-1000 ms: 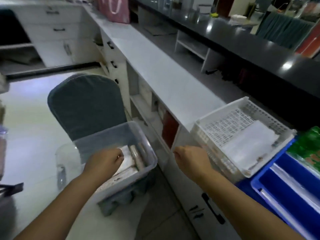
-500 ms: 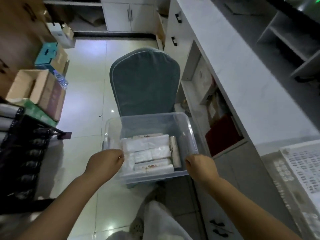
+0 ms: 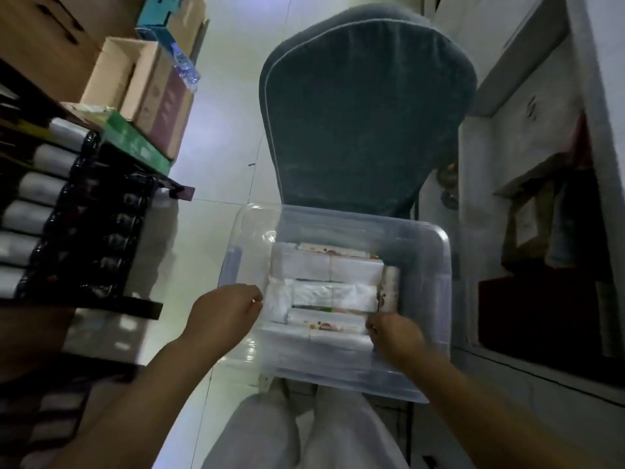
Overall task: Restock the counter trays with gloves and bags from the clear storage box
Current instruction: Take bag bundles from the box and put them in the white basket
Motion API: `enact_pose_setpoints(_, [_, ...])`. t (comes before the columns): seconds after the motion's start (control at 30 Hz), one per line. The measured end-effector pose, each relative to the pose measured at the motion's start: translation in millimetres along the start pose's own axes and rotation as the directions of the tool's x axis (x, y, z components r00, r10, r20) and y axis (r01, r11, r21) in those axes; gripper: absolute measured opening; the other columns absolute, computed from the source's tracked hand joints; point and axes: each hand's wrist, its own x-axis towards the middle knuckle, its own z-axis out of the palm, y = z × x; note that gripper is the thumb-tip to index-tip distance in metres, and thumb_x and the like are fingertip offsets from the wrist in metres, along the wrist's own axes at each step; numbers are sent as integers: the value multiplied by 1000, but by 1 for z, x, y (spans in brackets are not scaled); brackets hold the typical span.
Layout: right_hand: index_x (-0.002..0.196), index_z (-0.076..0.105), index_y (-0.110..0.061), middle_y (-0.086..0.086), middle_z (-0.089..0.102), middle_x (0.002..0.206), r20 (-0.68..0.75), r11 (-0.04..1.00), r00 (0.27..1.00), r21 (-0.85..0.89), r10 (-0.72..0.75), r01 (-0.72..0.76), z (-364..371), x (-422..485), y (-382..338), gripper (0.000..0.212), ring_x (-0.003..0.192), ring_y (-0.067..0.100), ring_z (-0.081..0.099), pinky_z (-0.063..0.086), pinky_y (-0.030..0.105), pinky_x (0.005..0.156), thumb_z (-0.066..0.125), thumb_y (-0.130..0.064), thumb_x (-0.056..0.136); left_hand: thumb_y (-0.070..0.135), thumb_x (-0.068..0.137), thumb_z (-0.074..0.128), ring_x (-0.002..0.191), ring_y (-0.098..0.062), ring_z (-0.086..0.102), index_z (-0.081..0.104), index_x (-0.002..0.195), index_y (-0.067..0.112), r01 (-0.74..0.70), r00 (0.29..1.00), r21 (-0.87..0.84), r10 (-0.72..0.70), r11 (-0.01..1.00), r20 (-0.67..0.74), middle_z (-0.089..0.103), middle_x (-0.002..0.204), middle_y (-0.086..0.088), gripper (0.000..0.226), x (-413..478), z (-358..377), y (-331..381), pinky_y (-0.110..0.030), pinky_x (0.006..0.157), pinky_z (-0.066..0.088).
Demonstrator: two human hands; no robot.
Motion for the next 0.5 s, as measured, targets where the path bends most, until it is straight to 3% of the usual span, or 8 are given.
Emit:
enact_pose_setpoints(0.17, [120,58,-20,8,63,121,104,993,989,-32,-108,112,37,47,-13,32,106,25,59,47,31,89,47,-11,91,30,93,46,79,-16,63,66,101,25,42,997,-52,-38,998,69,70,94,4,22,19,36,-6,-28,64,46])
enact_pose_setpoints(0.3, [136,43,-24,9,54,130,268,978,946,-51,-181,201,80,77,-28,47,113,27,53,45,37,94,50,-14,90,29,94,44,84,-13,62,65,104,25,51,989,-66,-41,997,144,70,98,5,24,30,69,-17,-26,69,45])
enact_pose_setpoints(0.4, [136,43,-19,11,51,131,294,961,933,-120,-207,251,106,92,-31,44,117,28,49,42,40,97,47,-14,92,30,95,43,90,-12,62,63,109,26,44,979,-71,-28,997,202,69,103,6,25,39,89,-23,-25,74,45])
enact_pose_setpoints(0.5, [128,50,-10,15,53,125,288,902,914,-241,-286,359,117,104,-32,36,110,31,51,43,42,90,46,-11,93,29,94,46,93,-13,62,64,110,26,51,972,-76,-32,996,234,69,105,6,24,45,103,-30,-27,74,45])
